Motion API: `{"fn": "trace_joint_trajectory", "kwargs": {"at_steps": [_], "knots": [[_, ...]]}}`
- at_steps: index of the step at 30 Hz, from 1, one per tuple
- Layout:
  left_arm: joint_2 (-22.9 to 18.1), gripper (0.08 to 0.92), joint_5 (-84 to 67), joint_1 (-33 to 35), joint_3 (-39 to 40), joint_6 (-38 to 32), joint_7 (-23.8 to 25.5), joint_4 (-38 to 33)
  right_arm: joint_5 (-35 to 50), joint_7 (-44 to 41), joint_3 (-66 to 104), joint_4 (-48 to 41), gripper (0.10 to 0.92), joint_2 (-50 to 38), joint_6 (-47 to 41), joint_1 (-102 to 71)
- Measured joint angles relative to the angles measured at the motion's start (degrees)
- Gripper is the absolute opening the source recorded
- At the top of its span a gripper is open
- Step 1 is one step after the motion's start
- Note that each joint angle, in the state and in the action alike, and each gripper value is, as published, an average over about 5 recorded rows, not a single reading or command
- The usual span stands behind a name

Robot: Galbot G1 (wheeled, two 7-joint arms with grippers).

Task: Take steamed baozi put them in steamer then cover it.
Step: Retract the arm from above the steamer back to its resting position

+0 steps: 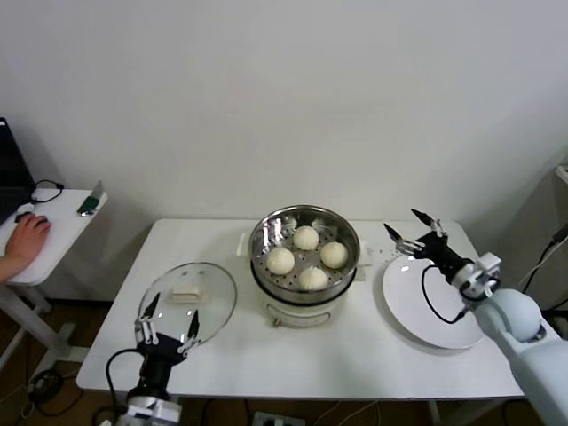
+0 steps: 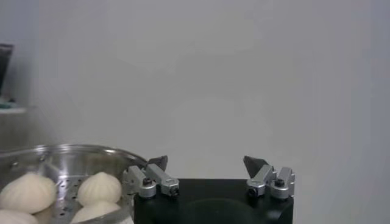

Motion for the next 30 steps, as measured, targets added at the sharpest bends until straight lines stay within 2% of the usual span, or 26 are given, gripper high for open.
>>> {"fn": "trace_joint_trajectory", "kwargs": {"at_steps": [7,14,30], "knots": [[2.66,0.823,16.41,-2.08,0.85,3.12,1.59,2.58,-2.25,1.08,10.23,3.08,0.823,6.71,-0.60,-10.25],[3.31,0.823,30.12,-6.16,1.46,4.48,2.25,8.80,-4.50,1.53,16.16,4.71,0.823,11.73,-1.25,-16.79],[3.06,0.823,41.22,-18.49,2.32,3.46,2.29,24.79,-7.84,0.82,21.65,5.80,0.823,17.57,-1.83,-23.04]]}}
